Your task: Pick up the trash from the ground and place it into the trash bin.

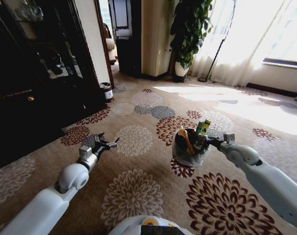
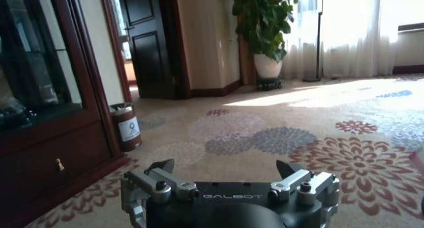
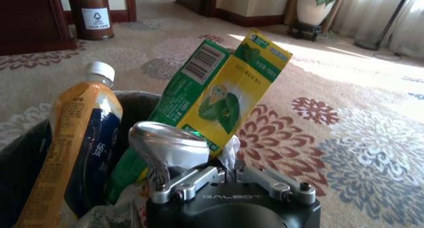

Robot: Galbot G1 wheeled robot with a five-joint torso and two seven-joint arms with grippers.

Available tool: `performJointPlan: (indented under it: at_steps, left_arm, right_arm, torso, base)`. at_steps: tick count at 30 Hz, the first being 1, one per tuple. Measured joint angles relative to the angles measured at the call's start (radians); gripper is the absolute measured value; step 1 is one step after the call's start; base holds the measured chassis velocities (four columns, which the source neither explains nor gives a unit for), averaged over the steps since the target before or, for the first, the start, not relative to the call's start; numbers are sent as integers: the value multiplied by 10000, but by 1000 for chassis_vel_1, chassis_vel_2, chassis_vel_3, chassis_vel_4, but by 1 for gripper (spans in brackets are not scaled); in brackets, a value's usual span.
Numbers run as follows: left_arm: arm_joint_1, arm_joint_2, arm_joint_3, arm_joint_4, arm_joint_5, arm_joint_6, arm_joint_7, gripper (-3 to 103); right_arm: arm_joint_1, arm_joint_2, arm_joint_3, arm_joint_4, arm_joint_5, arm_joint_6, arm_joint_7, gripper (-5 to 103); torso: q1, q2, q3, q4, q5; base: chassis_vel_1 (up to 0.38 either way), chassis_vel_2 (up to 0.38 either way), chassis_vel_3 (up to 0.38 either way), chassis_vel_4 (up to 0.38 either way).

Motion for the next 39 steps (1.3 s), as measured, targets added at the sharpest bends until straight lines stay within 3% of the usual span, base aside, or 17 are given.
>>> performJointPlan:
  at_steps: [7,29,32,33,35,36,38,39]
  left_arm:
    - [940,-238,-875,-325,-38,-46,350,100]
    - [1679,-385,-354,-1302,399,-55,197,100]
    - [1689,-413,-237,-1421,408,-55,125,100]
    - [1706,-423,-188,-1500,431,-55,105,100]
    - [1724,-430,-159,-1545,452,-55,94,100]
    - [1776,-449,-93,-1622,508,-43,77,100]
    - [1800,-457,-68,-1656,541,-29,67,100]
    - [1843,-480,-6,-1765,642,10,14,100]
  right_arm:
    - [-713,245,503,563,-428,191,-2,3]
    - [-2557,529,2129,1356,-727,263,5,3]
    - [-3009,545,2425,1572,-747,286,4,3]
    - [-3175,546,2540,1621,-748,312,4,3]
    - [-3262,546,2591,1638,-748,337,3,3]
    - [-3421,545,2704,1658,-749,378,1,3]
    - [-3475,544,2750,1658,-754,393,3,3]
    - [-3620,549,2881,1668,-769,456,10,3]
  torso:
    - [0,0,0,1,-1]
    - [0,0,0,-3,3]
    - [0,0,0,-1,-14]
    - [0,1,-1,-3,5]
    - [0,1,-1,-2,8]
    - [0,-1,1,-2,-13]
    - [0,-1,0,-3,-17]
    - [0,0,-1,-6,7]
  base:
    - [139,-118,-127,132]
    - [248,-262,-257,257]
    - [382,-379,-353,370]
    - [390,-376,-359,360]
    - [390,-383,-369,360]
    - [345,-370,-347,369]
    - [347,-370,-347,369]
    - [354,-338,-323,344]
